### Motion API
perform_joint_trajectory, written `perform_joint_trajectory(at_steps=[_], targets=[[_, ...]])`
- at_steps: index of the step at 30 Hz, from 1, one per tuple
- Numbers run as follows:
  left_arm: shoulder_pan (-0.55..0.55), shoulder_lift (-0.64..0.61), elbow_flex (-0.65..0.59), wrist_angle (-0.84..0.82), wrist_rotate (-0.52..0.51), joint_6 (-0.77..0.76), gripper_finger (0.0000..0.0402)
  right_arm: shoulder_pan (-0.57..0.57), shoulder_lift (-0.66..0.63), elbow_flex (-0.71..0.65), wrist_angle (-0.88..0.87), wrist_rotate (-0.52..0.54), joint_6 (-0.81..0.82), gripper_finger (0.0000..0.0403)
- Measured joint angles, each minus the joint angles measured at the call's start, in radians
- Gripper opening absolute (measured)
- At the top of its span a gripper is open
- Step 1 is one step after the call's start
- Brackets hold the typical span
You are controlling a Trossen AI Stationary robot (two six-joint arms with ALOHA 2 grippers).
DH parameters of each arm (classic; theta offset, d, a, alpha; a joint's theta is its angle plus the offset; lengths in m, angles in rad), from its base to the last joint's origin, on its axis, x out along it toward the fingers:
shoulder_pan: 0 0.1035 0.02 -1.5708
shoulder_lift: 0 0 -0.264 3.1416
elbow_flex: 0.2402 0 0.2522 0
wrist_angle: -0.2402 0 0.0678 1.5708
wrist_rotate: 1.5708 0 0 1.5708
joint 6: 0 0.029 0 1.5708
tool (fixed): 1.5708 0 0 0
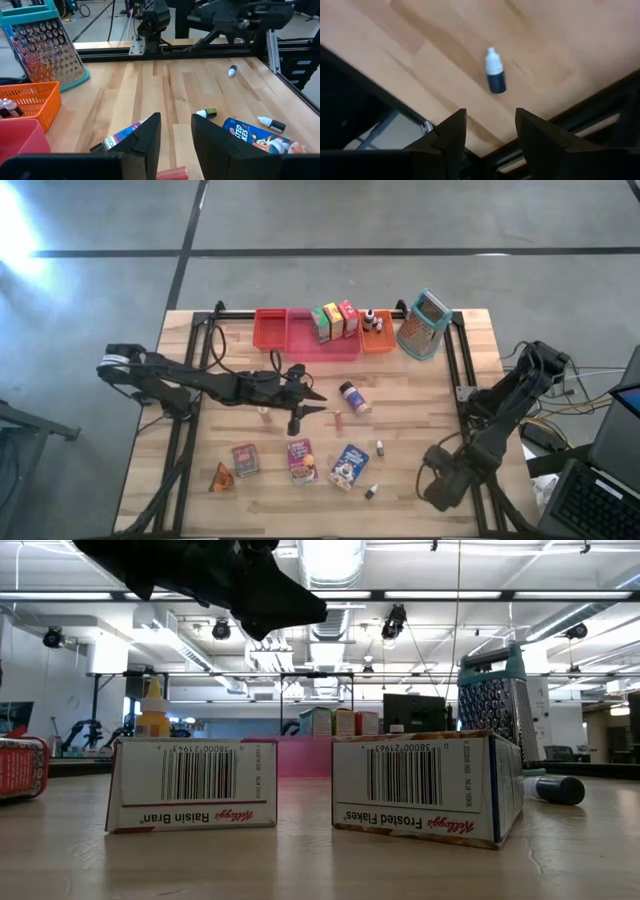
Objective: Pick & Place Kitchen Items
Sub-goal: Put the purple food coloring bottle into the orange bin
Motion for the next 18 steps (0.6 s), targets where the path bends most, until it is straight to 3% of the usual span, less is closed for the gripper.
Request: perform_joint_trajectory(at_steps=[6,18], targets=[[0.0,0.0,0.0,0.001,0.002,-0.002,0.0115,0.015,0.078,0.0,0.037,0.021,-0.026,0.0173],[0.0,0.0,0.0,0.025,0.002,-0.003,0.0115,0.012,0.189,-0.002,0.059,0.021,-0.136,0.014]])
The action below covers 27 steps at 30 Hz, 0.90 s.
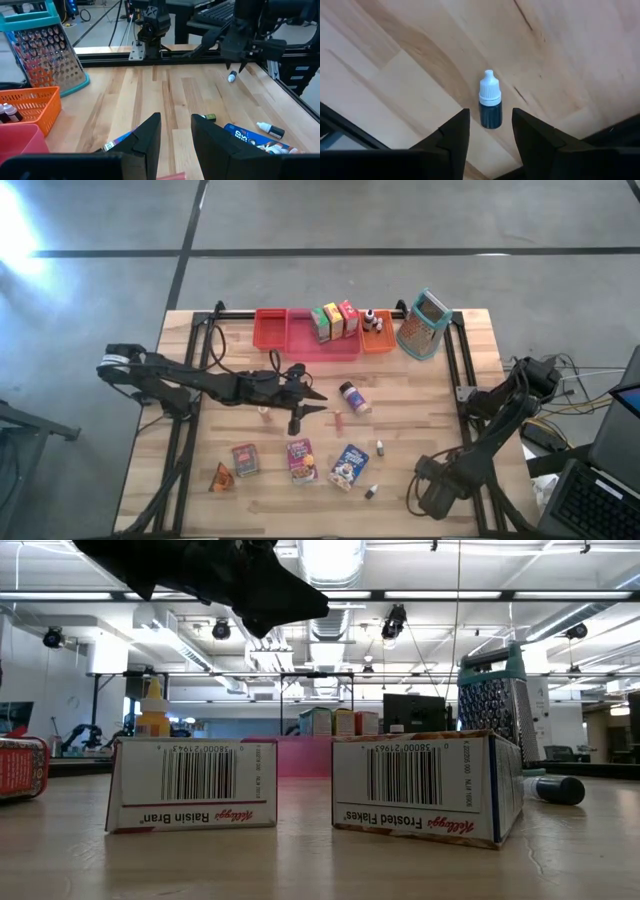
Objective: Pick & Place Kitchen Items
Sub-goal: Put the purple food coloring bottle into the orange bin
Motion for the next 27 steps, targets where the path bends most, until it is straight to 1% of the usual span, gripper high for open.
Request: perform_joint_trajectory(at_steps=[5,9,18,24,27], targets=[[0.0,0.0,0.0,0.0,0.0,0.0,0.0114,0.0,0.005,-0.002,0.013,0.007,-0.003,0.0138],[0.0,0.0,-0.001,0.0,0.0,0.0,0.0114,0.0,0.0,-0.01,0.045,0.052,-0.003,0.0148],[0.0,0.0,-0.002,0.001,0.0,0.0,0.0113,-0.004,0.0,-0.052,0.105,0.053,0.003,0.0162],[0.0,0.0,-0.002,0.001,0.0,0.0,0.0113,-0.005,0.0,-0.08,0.12,0.053,0.006,0.0149],[0.0,0.0,-0.002,0.001,-0.001,0.0,0.0113,-0.005,0.0,-0.107,0.178,0.053,0.011,0.014]])
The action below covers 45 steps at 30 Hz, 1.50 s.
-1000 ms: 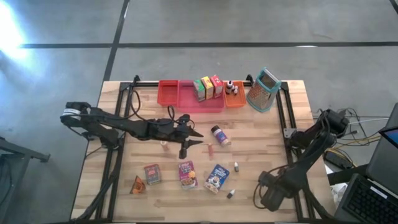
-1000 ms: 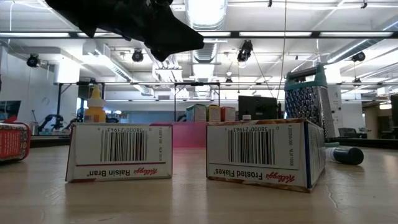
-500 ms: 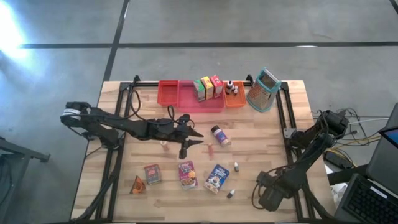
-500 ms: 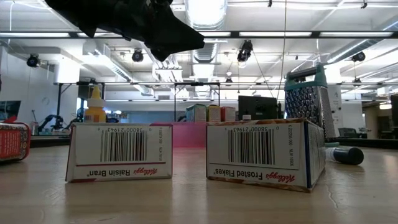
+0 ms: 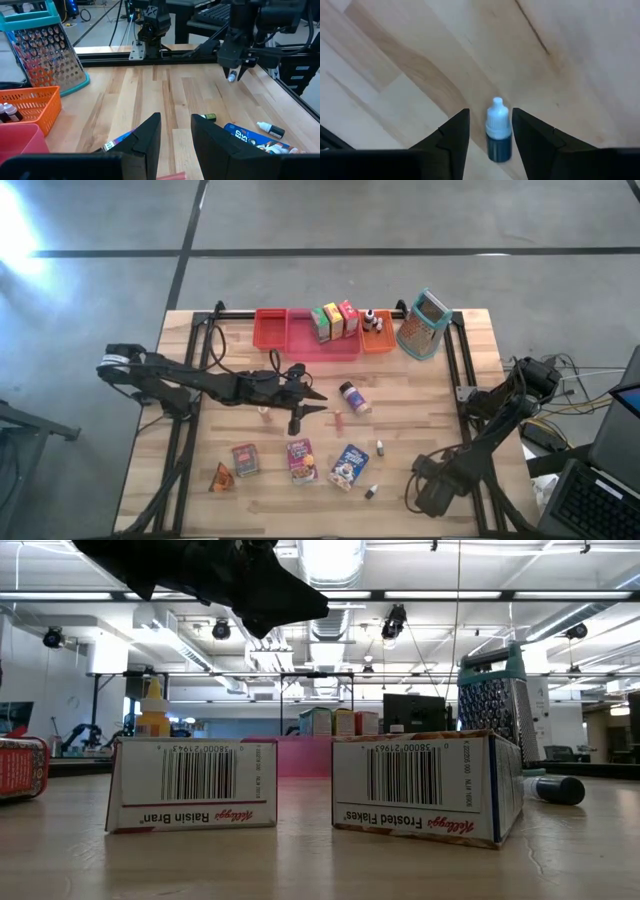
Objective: Pick & Place Kitchen Items
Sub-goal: Put the purple food coloring bottle into the orange bin
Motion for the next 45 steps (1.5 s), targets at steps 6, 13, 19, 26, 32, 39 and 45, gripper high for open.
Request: perform_joint_trajectory(at_steps=[6,13,19,26,32,39,45], targets=[[0.0,0.0,0.0,0.0,-0.002,0.0,0.0113,0.0,-0.002,-0.047,0.089,-0.005,0.022,0.0127],[0.0,0.0,0.0,0.0,-0.002,0.0,0.0113,-0.001,-0.005,-0.05,0.092,-0.025,-0.014,0.0116],[0.0,0.0,0.0,0.0,-0.002,0.0,0.0113,-0.001,-0.007,-0.051,0.095,-0.03,-0.061,0.0138],[0.0,0.0,0.0,0.0,-0.002,0.0,0.0113,-0.001,-0.007,-0.051,0.09,-0.044,-0.131,0.0163],[0.0,0.0,0.0,0.0,0.0,0.0,0.0113,0.0,-0.006,-0.051,0.066,-0.075,-0.16,0.0152],[0.0,0.0,0.0,0.0,0.002,0.0,0.0113,-0.002,-0.002,-0.051,0.06,-0.082,-0.173,0.0129],[0.0,0.0,0.0,0.0,0.001,0.0,0.0113,-0.002,-0.001,-0.051,0.057,-0.082,-0.17,0.0115]])
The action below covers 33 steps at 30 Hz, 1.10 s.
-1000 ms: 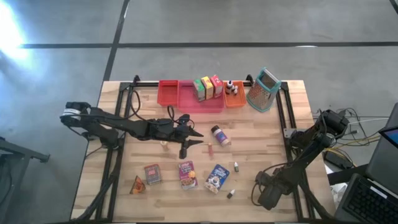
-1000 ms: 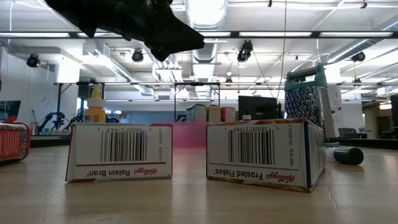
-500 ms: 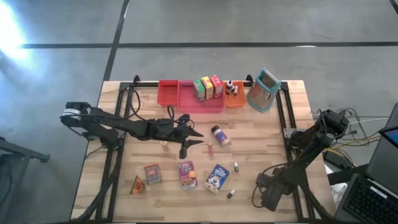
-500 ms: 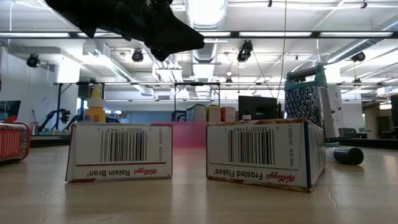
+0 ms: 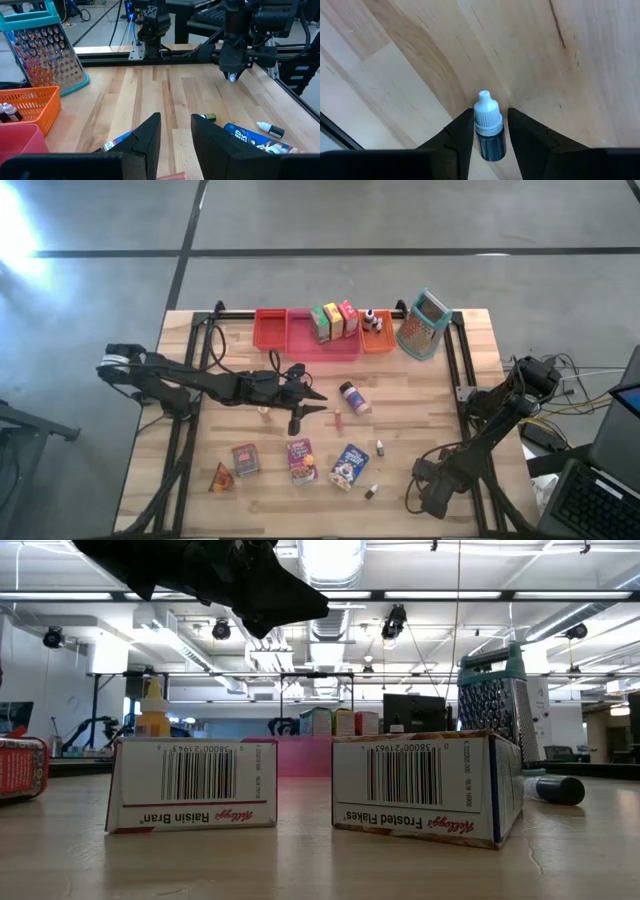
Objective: Pick & Place Kitchen Items
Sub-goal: Put the purple food coloring bottle into the orange bin
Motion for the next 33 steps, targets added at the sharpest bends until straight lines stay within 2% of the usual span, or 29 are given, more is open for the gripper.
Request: perform_joint_trajectory(at_steps=[11,18,22,26,30,33], targets=[[0.0,0.0,0.0,0.0,0.0,-0.002,0.0113,0.0,0.001,0.0,0.002,0.017,0.006,0.0077],[0.0,0.0,0.0,0.0,-0.001,-0.003,0.0113,0.0,-0.002,0.0,0.007,0.038,0.027,0.009],[0.0,0.0,0.0,0.001,-0.001,-0.003,0.0113,0.001,-0.012,-0.001,0.006,0.066,0.024,0.0081],[0.0,0.0,0.0,0.007,-0.004,-0.003,0.0113,-0.002,-0.047,-0.002,0.006,0.167,0.021,0.0069],[0.0,0.0,0.0,0.007,-0.004,-0.003,0.0113,-0.005,-0.097,-0.002,0.007,0.274,0.009,0.008],[0.0,0.0,0.0,0.009,-0.003,0.001,0.0113,-0.012,-0.145,-0.001,0.005,0.412,-0.021,0.0088]])
